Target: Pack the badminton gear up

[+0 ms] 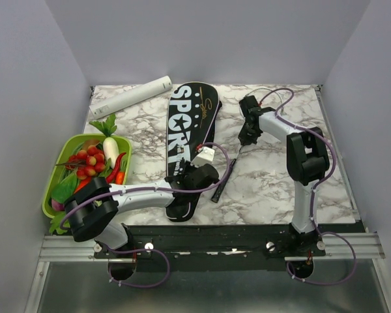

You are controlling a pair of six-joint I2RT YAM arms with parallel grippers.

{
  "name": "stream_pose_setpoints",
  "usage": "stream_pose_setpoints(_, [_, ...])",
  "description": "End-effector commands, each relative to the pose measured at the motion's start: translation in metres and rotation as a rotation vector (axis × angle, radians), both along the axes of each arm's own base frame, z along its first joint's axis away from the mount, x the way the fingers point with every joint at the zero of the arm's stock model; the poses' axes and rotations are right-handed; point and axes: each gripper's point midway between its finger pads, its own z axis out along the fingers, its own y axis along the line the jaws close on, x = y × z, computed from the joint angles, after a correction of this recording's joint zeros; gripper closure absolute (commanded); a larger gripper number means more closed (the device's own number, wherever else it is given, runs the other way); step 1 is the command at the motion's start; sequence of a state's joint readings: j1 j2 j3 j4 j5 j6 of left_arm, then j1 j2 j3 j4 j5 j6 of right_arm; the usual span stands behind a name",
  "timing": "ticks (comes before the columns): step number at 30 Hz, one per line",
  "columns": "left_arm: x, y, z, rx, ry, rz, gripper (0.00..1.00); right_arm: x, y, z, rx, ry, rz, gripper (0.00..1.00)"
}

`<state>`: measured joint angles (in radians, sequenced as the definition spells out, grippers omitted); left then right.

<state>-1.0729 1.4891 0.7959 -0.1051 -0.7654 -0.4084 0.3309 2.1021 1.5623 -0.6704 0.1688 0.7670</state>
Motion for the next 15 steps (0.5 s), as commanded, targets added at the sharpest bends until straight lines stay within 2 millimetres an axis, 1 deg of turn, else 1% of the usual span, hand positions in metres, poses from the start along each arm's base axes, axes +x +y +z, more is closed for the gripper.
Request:
stream_pose_setpoints(1, [0.002, -0.008, 0.018, -0.079, -0.032, -0.02, 1.0, -0.016, 0.001, -0.016, -0.023, 0.059, 0.017, 1.0])
stream_pose_setpoints(2, [0.003, -0.008, 0.022, -0.086, -0.037, -0.021, 1.0, -0.022, -0.001, -0.018, -0.038, 0.063, 0.026, 1.0])
stream_pose_setpoints(3, [0.002, -0.008, 0.023, -0.088, -0.038, -0.023, 1.0, -0.024, 0.0, -0.014, -0.036, 0.05, 0.032, 0.99])
stream_pose_setpoints(4, [0.002, -0.008, 0.025, -0.088, -0.038, -0.023, 1.0, -0.022, 0.0, 0.0, -0.027, 0.013, 0.038, 0.99])
stream_pose_setpoints(5, [0.003, -0.008, 0.026, -0.088, -0.036, -0.025, 1.0, -0.025, 0.001, 0.007, -0.028, -0.005, 0.046, 0.99])
stream_pose_setpoints(6, [0.003, -0.008, 0.028, -0.089, -0.038, -0.022, 1.0, -0.033, -0.001, 0.007, -0.035, -0.001, 0.057, 0.99])
stream_pose_setpoints(7, [0.004, -0.008, 0.029, -0.086, -0.037, -0.019, 1.0, -0.033, -0.002, 0.024, -0.031, -0.042, 0.08, 0.99])
stream_pose_setpoints(8, [0.004, -0.008, 0.03, -0.088, -0.033, -0.023, 1.0, -0.037, -0.001, 0.029, -0.035, -0.049, 0.1, 1.0])
stream_pose_setpoints(10, [0.006, -0.008, 0.034, -0.095, -0.032, -0.018, 1.0, -0.052, -0.007, 0.034, -0.058, -0.032, 0.122, 1.0])
stream_pose_setpoints(11, [0.006, -0.009, 0.037, -0.101, -0.032, -0.016, 1.0, -0.056, -0.008, 0.046, -0.074, -0.06, 0.145, 0.99])
stream_pose_setpoints(12, [0.007, -0.009, 0.039, -0.108, -0.032, -0.014, 1.0, -0.061, -0.011, 0.052, -0.084, -0.069, 0.152, 0.99])
stream_pose_setpoints(13, [0.008, -0.009, 0.041, -0.112, -0.032, -0.014, 1.0, -0.072, -0.014, 0.051, -0.097, -0.055, 0.163, 1.0])
stream_pose_setpoints(14, [0.008, -0.01, 0.045, -0.121, -0.037, -0.014, 1.0, -0.079, -0.015, 0.066, -0.098, -0.092, 0.176, 0.99])
stream_pose_setpoints(15, [0.008, -0.011, 0.046, -0.131, -0.033, -0.016, 1.0, -0.084, -0.016, 0.07, -0.097, -0.101, 0.184, 1.0])
